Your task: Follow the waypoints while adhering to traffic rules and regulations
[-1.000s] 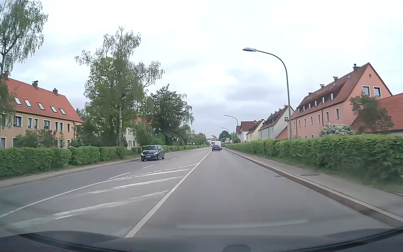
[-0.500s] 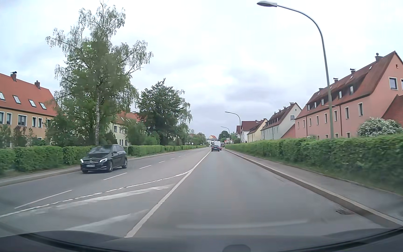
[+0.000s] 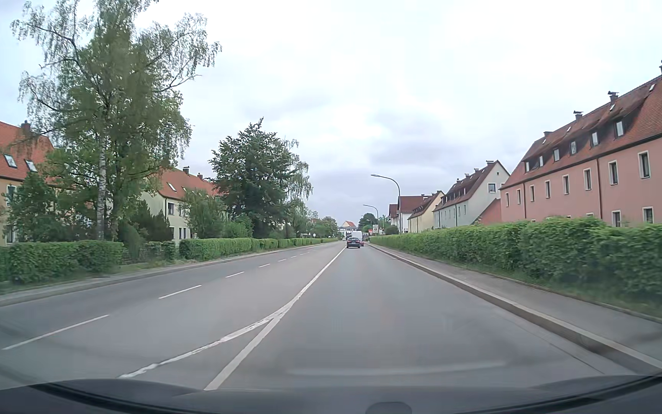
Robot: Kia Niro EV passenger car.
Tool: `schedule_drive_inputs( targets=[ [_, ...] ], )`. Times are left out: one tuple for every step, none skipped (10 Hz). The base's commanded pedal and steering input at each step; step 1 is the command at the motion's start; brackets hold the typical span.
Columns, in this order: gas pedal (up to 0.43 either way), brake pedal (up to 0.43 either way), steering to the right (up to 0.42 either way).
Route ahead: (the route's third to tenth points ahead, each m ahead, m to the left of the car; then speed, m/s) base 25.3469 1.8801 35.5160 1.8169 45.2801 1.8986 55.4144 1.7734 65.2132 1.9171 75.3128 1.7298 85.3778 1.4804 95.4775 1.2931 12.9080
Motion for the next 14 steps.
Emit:
schedule_drive_inputs(
  targets=[
    [0.000,0.000,0.000],
    [0.000,0.000,0.000],
    [0.000,0.000,0.000],
    [0.000,0.000,0.000],
    [0.000,0.000,0.000],
    [0.000,0.000,0.000],
    [0.000,0.000,0.000],
    [0.000,0.000,0.000],
    [0.000,0.000,0.000],
    [0.000,0.000,0.000],
    [0.000,0.000,0.000],
    [0.000,0.000,0.000],
    [0.000,0.000,0.000],
    [0.000,0.000,0.000]
  ],
)
